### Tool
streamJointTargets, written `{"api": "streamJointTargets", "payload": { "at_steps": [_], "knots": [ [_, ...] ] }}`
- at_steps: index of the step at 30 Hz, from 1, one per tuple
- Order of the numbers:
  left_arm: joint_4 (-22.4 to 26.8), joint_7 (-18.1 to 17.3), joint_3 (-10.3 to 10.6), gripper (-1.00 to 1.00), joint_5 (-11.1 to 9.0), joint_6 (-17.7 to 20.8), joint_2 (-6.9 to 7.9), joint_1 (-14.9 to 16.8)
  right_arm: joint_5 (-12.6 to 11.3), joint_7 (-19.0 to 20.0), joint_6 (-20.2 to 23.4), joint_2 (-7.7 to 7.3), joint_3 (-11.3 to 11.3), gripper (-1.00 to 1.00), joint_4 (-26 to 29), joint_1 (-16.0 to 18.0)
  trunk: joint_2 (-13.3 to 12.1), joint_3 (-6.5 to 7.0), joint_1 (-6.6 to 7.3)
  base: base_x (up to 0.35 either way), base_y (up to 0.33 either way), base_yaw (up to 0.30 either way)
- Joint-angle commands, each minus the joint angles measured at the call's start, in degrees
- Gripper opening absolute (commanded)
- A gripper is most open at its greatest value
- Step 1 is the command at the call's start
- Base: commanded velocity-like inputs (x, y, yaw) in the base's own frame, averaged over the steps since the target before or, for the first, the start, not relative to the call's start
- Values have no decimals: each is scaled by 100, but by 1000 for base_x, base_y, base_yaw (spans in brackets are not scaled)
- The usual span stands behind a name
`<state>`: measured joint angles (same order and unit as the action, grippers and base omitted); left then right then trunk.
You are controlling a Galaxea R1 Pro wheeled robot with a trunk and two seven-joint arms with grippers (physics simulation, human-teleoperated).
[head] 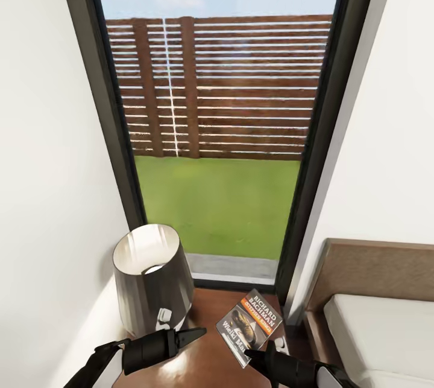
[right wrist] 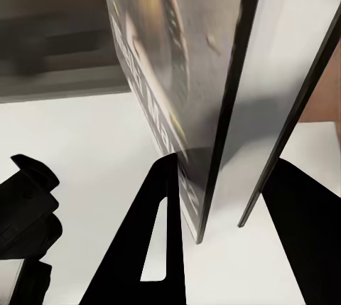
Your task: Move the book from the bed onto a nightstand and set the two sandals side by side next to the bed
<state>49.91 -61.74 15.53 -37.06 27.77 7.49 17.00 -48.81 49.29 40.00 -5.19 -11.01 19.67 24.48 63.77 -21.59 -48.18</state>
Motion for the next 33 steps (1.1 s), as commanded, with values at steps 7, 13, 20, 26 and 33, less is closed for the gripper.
{"api": "streamJointTargets", "payload": {
  "at_steps": [7, 13, 20, 26, 33],
  "knots": [
    [-5, 12, 20, 100, -62, 54, 3, 5, -49, 2, 34, 0, -29, -100, 1, 4, 287, -133, -155, 0, 0, 0],
    [-8, 13, 20, 100, -64, 53, -2, 5, -49, 2, 34, 0, -33, -100, 1, 4, 527, -240, -286, 0, 0, 0],
    [-8, 13, 20, 100, -64, 53, -2, 5, -49, 2, 34, 0, -33, -100, 1, 4, 808, -366, -440, 0, 0, 0],
    [-8, 13, 20, 100, -64, 53, -2, 5, -50, 2, 34, 0, -33, -100, 1, 4, 1049, -474, -572, 0, 0, 0],
    [-8, 13, 20, 100, -64, 53, -2, 5, -50, 2, 34, 0, -33, -100, 1, 4, 1329, -600, -726, 0, 0, 0]
  ]
}}
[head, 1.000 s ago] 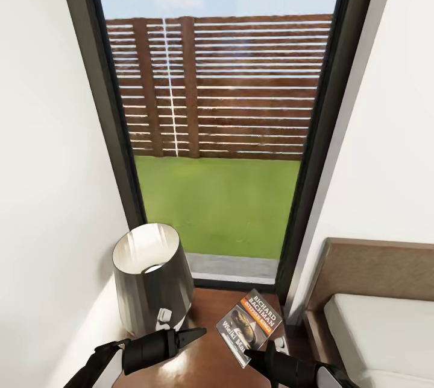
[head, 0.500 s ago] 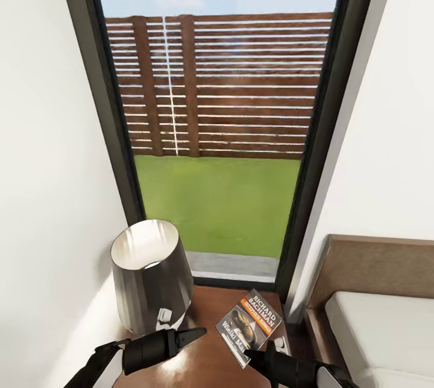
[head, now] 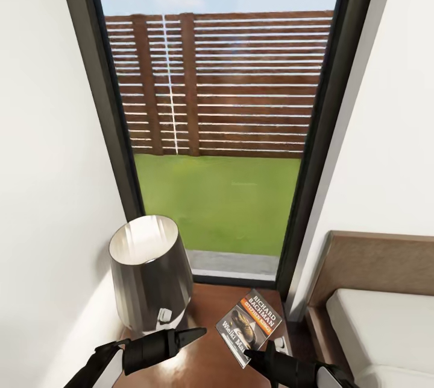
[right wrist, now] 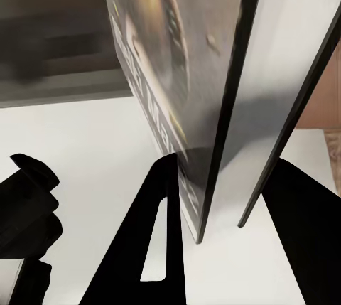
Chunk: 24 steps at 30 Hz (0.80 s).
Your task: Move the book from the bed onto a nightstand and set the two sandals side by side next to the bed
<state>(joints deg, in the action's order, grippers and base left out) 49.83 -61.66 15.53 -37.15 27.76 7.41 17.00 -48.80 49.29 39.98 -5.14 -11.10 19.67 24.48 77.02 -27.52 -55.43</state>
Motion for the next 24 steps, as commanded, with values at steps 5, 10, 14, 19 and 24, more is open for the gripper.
{"api": "streamJointTargets", "payload": {
  "at_steps": [5, 10, 14, 19, 24],
  "knots": [
    [1, 5, 20, 100, -56, 54, 6, 5, -51, 2, 36, -4, -24, -100, 1, 4, 206, -96, -110, 0, 0, 0],
    [1, 10, 20, 100, -56, 54, 3, 5, -51, 2, 36, -4, -24, -100, 1, 4, 406, -186, -220, 0, 0, 0],
    [1, 12, 20, 100, -56, 54, -22, 5, -51, 2, 36, -4, -24, -100, 1, 4, 567, -258, -308, 0, 0, 0],
    [1, 12, 20, 100, -56, 54, -28, 5, -51, 2, 36, -4, -24, -100, 1, 4, 767, -348, -418, 0, 0, 0],
    [0, 8, 20, 100, -56, 54, -29, 5, -51, 2, 36, -4, -22, -100, 1, 4, 968, -437, -528, 0, 0, 0]
  ]
}}
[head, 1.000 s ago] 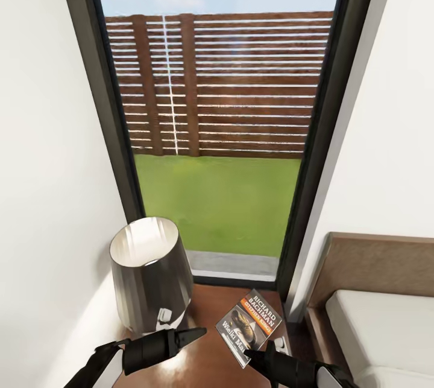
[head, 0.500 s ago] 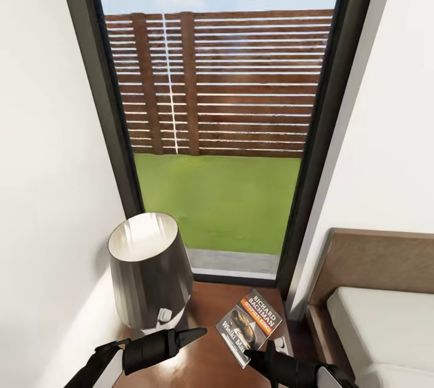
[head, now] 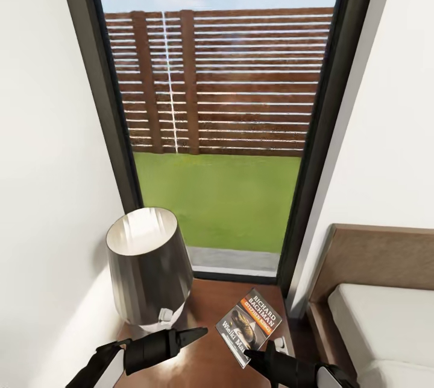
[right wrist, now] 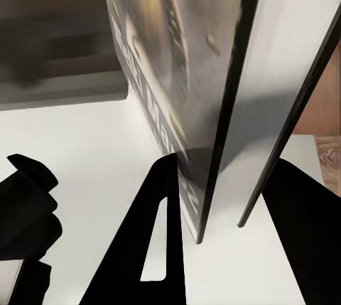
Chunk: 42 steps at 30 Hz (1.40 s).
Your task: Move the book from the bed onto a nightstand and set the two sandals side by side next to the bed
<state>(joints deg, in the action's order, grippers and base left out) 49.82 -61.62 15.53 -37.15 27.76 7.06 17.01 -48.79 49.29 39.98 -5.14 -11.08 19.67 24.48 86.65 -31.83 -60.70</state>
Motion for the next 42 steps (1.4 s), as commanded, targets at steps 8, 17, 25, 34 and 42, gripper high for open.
{"api": "streamJointTargets", "payload": {
  "at_steps": [8, 17, 25, 34, 42],
  "knots": [
    [1, 1, 20, 100, -56, 46, 6, 5, -52, 2, 36, -4, -26, -100, 2, 4, 325, -150, -176, 0, 0, 0],
    [1, 1, 20, 100, -56, 45, 6, 5, -52, 2, 36, -4, -26, -100, 2, 4, 686, -311, -374, 0, 0, 0],
    [1, 1, 20, 100, -56, 45, 6, 5, -52, 2, 36, -4, -26, -100, 2, 4, 1007, -455, -549, 0, 0, 0],
    [1, 1, 20, 100, -56, 45, 6, 5, -52, 2, 36, -4, -26, -100, 2, 4, 1368, -617, -747, 0, 0, 0],
    [1, 1, 20, 100, -56, 45, 6, 5, -52, 2, 29, -4, -26, -100, 2, 4, 1689, -760, -923, 0, 0, 0]
  ]
}}
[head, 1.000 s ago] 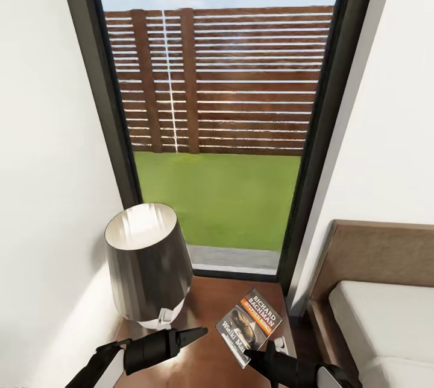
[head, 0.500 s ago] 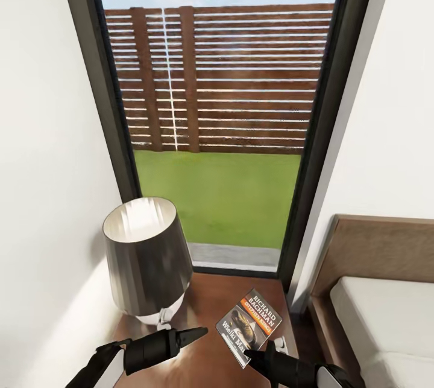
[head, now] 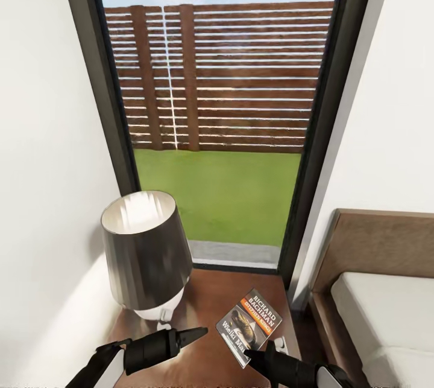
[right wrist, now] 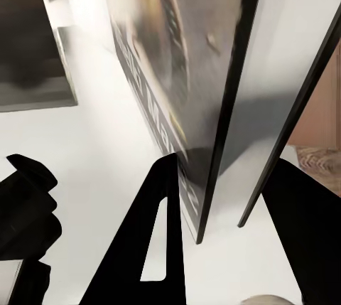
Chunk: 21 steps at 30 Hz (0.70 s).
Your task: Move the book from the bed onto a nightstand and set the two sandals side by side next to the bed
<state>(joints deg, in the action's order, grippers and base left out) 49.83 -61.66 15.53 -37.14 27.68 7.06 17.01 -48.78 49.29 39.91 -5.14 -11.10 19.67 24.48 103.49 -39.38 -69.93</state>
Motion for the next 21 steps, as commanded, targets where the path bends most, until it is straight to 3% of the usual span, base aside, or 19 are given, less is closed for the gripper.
{"api": "streamJointTargets", "payload": {
  "at_steps": [1, 21],
  "knots": [
    [0, 4, 20, 100, -56, 54, 6, 4, -53, 2, 34, -4, -24, -100, 2, 4, 44, -24, -22, 0, 0, 0],
    [0, 4, 20, 100, -56, 54, 6, 4, -88, 29, -27, -9, -14, -100, 14, 4, 846, -383, -461, 0, 0, 0]
  ]
}}
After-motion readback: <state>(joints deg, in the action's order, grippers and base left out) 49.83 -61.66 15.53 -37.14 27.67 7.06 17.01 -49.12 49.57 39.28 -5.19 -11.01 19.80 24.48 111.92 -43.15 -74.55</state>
